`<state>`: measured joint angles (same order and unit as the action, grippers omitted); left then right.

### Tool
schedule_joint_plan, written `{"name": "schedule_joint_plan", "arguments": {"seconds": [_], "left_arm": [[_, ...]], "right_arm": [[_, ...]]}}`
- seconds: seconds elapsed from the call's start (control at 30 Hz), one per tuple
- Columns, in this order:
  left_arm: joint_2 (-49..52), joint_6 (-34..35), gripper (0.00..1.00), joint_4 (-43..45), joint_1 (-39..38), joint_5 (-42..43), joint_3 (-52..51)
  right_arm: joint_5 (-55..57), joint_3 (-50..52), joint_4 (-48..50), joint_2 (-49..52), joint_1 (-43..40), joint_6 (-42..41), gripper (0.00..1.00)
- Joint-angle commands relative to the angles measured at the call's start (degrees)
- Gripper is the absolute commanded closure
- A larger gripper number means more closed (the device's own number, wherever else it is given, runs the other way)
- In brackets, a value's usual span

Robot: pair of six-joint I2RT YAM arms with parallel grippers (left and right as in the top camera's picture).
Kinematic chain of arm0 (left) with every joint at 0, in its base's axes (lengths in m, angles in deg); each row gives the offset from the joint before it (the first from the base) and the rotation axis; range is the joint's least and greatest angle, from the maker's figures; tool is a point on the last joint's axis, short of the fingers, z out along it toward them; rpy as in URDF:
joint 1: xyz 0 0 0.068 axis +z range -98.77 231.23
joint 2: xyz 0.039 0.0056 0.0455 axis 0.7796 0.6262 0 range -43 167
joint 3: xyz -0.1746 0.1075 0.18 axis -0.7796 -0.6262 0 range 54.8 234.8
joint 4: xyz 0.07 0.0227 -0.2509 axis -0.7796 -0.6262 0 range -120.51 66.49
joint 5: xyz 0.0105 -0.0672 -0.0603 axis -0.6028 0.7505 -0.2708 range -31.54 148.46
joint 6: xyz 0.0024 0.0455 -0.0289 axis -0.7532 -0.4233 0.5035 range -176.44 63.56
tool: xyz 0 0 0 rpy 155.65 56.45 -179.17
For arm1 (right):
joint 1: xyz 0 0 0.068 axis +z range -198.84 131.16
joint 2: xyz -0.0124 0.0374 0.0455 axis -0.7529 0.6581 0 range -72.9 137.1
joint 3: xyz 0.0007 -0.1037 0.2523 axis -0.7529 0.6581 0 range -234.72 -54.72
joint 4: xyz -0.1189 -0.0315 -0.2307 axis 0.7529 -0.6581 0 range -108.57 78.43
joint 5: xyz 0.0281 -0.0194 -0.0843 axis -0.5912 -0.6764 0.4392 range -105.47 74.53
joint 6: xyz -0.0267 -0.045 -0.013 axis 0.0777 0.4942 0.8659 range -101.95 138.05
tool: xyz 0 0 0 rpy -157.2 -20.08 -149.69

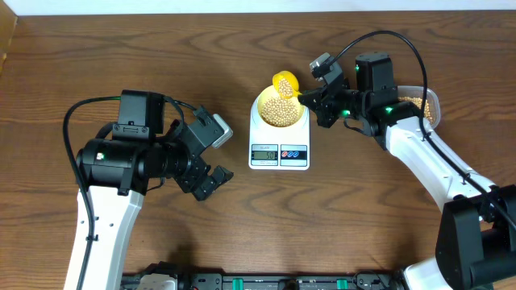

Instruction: Scoop item into bowl and weigh 50g on scale

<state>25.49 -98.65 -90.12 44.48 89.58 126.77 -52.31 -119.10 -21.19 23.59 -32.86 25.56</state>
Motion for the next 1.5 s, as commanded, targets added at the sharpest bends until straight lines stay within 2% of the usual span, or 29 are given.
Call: {"name": "schedule_joint_plan", "arguments": {"seconds": [0.0, 0.23, 0.67, 0.9, 1.47], "left_arm": [[0.1, 0.1, 0.02, -0.1, 0.3, -0.3, 0.1], [0.1, 0.1, 0.02, -0.1, 0.3, -0.3, 0.1], [0.1, 0.1, 0.02, -0.1, 0.3, -0.3, 0.1], [0.1, 0.1, 0.02, -0.1, 0.3, -0.3, 0.1], [0.1, 0.1, 0.02, -0.1, 0.3, -0.3, 0.1]], "right_arm": [[-1.2, -0.1, -0.2, -0.4, 0.0, -2.0, 0.99], [-1.3, -0.1, -0.2, -0.4, -1.3, -7.0, 0.99], [-8.7, -0.1, 0.1, -0.4, -6.0, -13.2, 0.99], [-15.6, -0.1, 1.6, -0.4, -12.2, -21.2, 0.99], [-34.3, -0.1, -1.0, -0.4, -29.6, -23.8, 0.99]]}}
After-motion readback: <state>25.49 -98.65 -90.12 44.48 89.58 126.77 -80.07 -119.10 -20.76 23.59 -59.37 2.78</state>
